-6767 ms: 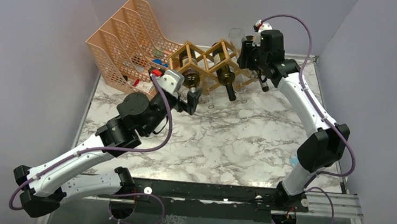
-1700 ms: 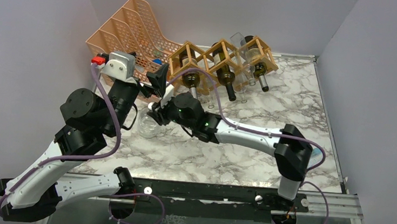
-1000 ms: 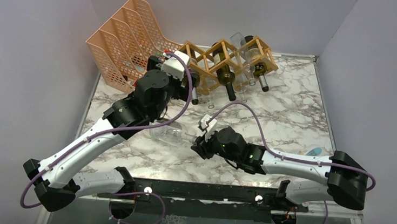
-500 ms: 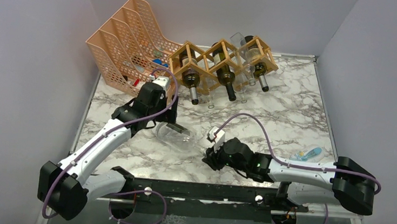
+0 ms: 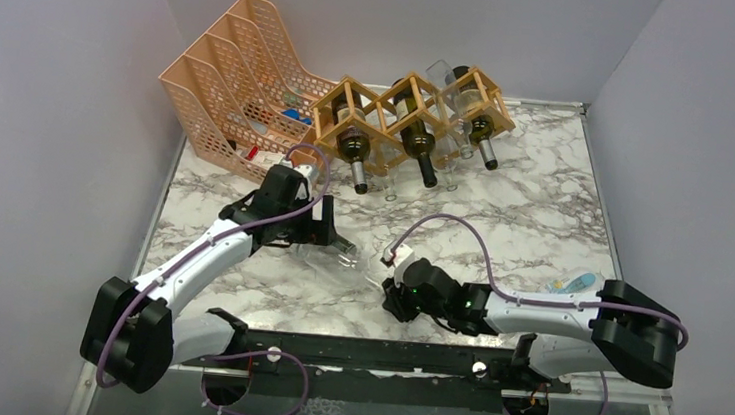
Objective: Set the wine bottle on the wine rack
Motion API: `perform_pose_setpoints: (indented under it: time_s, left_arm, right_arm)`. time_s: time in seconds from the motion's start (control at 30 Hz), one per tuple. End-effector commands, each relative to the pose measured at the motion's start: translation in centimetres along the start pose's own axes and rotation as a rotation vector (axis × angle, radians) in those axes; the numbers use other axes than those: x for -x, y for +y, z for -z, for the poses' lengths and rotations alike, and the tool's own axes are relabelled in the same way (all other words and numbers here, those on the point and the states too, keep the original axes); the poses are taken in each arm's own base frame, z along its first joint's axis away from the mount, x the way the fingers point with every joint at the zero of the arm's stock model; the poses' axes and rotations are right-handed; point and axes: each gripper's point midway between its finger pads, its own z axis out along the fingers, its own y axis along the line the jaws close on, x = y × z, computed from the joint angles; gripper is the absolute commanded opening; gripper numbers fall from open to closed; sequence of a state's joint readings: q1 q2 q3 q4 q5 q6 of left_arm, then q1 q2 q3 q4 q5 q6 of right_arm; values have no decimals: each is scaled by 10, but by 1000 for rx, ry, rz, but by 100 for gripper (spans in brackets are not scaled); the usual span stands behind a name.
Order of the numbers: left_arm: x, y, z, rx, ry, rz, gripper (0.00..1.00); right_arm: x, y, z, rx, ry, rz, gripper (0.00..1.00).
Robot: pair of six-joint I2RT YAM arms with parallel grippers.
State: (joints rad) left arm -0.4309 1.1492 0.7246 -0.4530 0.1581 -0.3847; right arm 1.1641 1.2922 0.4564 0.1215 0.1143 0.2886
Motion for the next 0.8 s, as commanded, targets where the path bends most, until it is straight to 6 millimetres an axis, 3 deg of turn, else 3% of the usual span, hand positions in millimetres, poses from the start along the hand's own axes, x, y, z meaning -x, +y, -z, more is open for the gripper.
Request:
perform_pose_setpoints:
  time_s: [0.0,0.1,0.27,0.47,0.6,0.77]
  left_arm:
    - [-12,-4,-5,-50,45,9,99]
    - [-16,-2,-7,-44,55,6,98]
    - [-18,1,-8,-33,63,-2,96]
    - [-13,1,-9,-30,56,-16,95]
    - [-12,1,-9,-29,56,-21,94]
    - [-11,3,-8,-15,46,-27,93]
  right_arm:
    - [18,5,-3,-12,-12,-43,29]
    - [17,7,-5,-11,31,-26,48]
    - [28,15,-11,22,59,54,57]
    - [45,19,-29,28,85,162,59]
    - [46,16,-40,-1,119,163,59]
    - [43,10,-38,-55,137,110,60]
